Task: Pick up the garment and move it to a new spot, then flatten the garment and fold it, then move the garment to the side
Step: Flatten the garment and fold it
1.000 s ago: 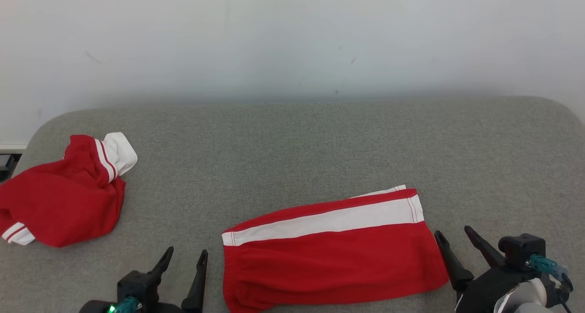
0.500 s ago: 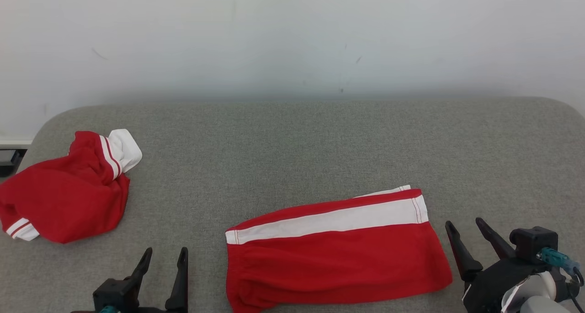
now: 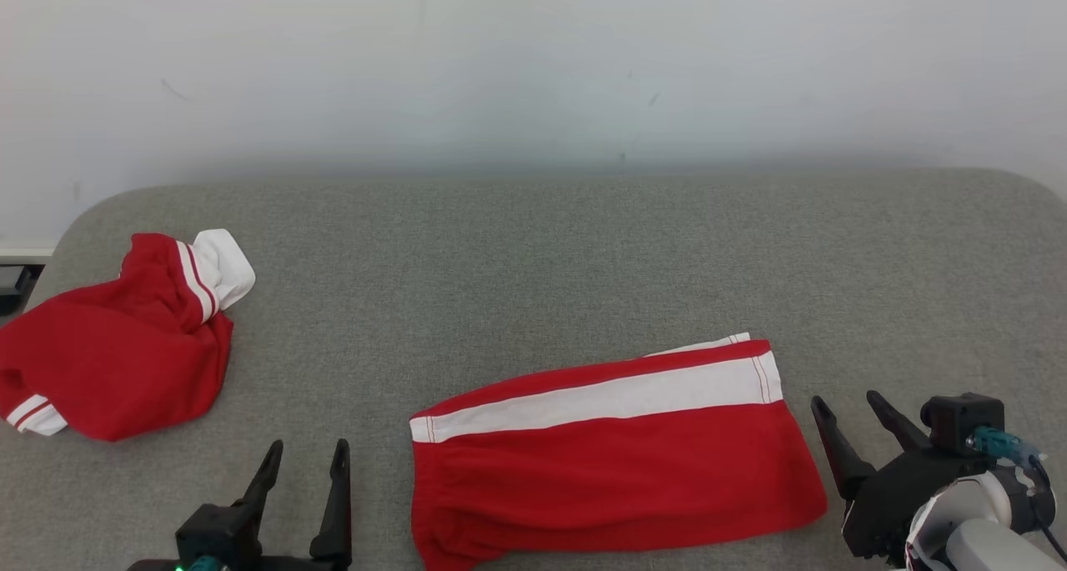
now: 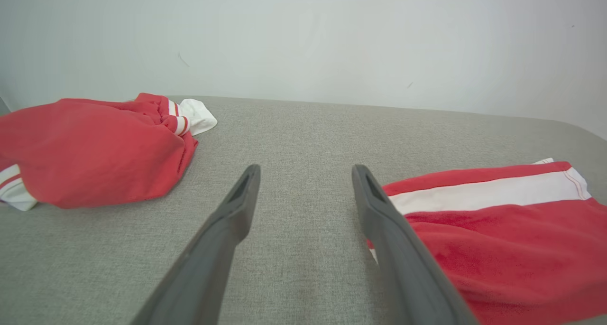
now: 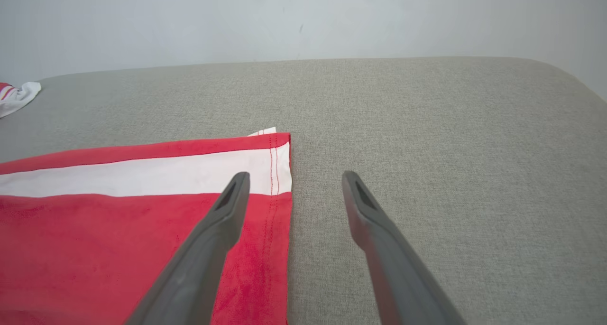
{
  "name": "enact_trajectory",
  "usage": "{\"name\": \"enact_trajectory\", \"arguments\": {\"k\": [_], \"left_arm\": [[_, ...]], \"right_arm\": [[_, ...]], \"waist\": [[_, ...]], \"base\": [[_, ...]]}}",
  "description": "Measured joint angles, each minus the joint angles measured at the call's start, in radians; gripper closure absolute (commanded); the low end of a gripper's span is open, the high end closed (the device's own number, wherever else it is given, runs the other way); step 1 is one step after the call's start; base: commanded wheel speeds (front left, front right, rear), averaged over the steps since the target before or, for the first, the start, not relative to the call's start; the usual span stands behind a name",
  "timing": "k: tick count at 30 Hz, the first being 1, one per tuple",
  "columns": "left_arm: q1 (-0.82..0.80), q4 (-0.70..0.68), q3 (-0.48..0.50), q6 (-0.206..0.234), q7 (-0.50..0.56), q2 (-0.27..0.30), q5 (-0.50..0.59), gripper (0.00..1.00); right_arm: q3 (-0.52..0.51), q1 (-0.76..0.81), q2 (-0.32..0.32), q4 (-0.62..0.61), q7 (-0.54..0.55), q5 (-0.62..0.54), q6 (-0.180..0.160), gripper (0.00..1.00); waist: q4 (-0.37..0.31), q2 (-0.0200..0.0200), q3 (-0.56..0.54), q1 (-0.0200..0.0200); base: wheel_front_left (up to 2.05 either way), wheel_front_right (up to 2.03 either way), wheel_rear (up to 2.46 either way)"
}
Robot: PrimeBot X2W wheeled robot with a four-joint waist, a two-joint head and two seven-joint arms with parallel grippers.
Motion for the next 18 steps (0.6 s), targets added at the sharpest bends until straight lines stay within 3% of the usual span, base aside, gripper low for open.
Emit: {"name": "enact_trajectory", "arguments": {"k": [12, 18], "left_arm": [[-0.006, -0.019, -0.026, 0.000, 0.027, -0.022, 0.033, 0.00], [-0.015, -0.024, -0.025, 0.000, 0.035, -0.029, 0.039, 0.00]], "right_arm": [[0.056, -0.136, 0.035, 0.165, 0.172, 0.001, 0.002, 0.00], [0.068, -0.175, 0.065, 0.257, 0.234, 0.013, 0.021, 0.00]], "waist": [[0.056, 0.0000, 0.019, 0.0000], [0.084, 0.0000, 0.036, 0.0000]], "base": [[0.00, 0.00, 0.00], [0.00, 0.00, 0.00]]}}
